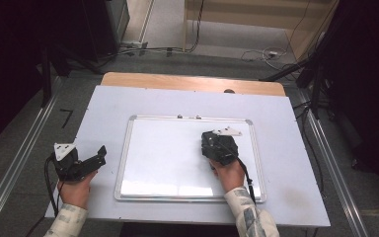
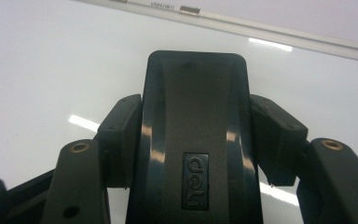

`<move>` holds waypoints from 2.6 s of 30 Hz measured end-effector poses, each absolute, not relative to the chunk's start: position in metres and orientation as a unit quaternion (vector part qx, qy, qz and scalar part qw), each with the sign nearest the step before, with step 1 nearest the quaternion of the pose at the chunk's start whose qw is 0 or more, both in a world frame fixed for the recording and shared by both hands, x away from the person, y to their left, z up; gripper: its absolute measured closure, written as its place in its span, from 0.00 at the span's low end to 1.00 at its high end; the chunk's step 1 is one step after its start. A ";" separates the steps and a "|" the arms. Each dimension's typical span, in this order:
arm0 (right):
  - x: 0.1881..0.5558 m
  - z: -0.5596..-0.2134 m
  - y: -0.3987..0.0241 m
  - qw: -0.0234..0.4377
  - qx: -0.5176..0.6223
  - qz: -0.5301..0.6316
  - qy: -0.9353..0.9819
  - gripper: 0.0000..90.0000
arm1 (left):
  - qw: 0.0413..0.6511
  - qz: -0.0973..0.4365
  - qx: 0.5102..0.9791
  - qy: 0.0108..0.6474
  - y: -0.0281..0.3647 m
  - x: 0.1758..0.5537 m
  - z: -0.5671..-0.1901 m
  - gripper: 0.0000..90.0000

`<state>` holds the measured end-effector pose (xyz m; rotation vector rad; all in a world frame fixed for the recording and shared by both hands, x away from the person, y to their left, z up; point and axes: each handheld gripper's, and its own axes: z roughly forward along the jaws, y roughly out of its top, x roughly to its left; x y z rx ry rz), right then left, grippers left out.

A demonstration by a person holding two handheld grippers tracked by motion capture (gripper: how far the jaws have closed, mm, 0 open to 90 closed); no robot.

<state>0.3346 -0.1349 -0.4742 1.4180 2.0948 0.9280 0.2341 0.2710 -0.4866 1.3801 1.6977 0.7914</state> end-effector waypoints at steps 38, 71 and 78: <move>0.295 -0.453 -0.200 0.238 0.540 0.352 0.726 0.42 | 0.395 0.312 0.545 0.671 0.271 0.234 -0.487 0.04; 0.279 -0.462 -0.222 0.240 0.573 0.350 0.701 0.42 | 0.396 0.313 0.544 0.670 0.271 0.232 -0.486 0.04; 0.272 -0.464 -0.227 0.239 0.584 0.346 0.694 0.42 | 0.397 0.312 0.544 0.670 0.270 0.233 -0.486 0.04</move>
